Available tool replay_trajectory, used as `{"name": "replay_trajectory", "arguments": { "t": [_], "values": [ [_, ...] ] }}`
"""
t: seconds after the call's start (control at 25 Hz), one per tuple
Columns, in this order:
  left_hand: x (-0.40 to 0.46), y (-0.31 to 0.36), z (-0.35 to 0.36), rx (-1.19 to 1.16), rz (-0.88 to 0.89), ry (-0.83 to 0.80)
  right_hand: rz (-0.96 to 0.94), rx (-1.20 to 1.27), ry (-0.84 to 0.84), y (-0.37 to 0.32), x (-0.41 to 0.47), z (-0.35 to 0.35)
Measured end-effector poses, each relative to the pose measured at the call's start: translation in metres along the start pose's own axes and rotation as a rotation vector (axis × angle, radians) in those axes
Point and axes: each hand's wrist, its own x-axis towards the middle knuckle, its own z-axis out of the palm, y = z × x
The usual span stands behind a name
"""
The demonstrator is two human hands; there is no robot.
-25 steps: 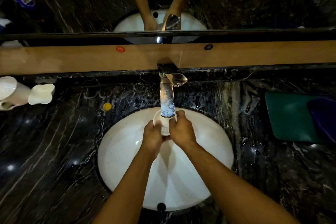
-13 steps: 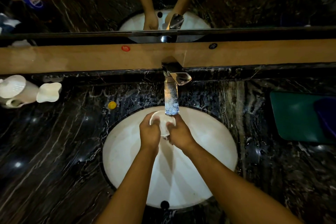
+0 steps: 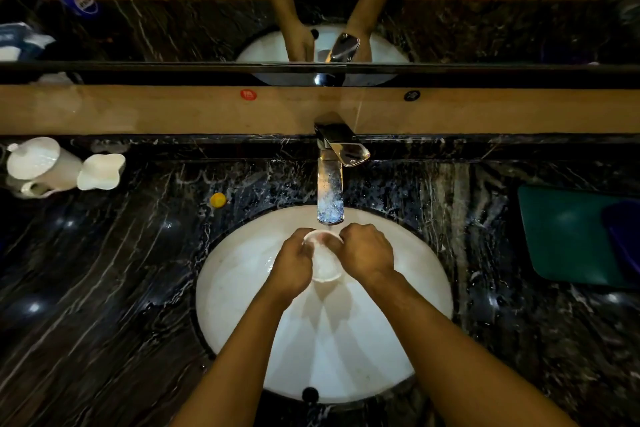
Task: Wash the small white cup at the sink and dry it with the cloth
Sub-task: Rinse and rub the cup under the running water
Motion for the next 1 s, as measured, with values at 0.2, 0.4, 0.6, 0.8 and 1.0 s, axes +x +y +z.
{"name": "replay_trajectory", "arguments": {
  "t": [0.2, 0.4, 0.6, 0.8, 1.0],
  "values": [
    [0.010, -0.001, -0.009, -0.058, 0.008, 0.144, -0.029, 0.166, -0.102, -0.003, -0.004, 0.004],
    [0.009, -0.004, -0.001, -0.216, -0.039, 0.380, 0.027, 0.625, -0.145, -0.007, -0.013, 0.007],
    [0.006, -0.002, 0.002, -0.375, -0.065, 0.139, 0.184, 1.034, -0.227, -0.010, -0.021, 0.011],
    [0.006, 0.001, 0.014, -0.504, -0.142, 0.163, 0.244, 1.028, -0.115, -0.013, -0.019, 0.014],
    [0.008, 0.011, 0.033, -0.764, -0.350, 0.281, 0.188, 0.868, -0.039, -0.018, -0.023, 0.021]
  ]
}}
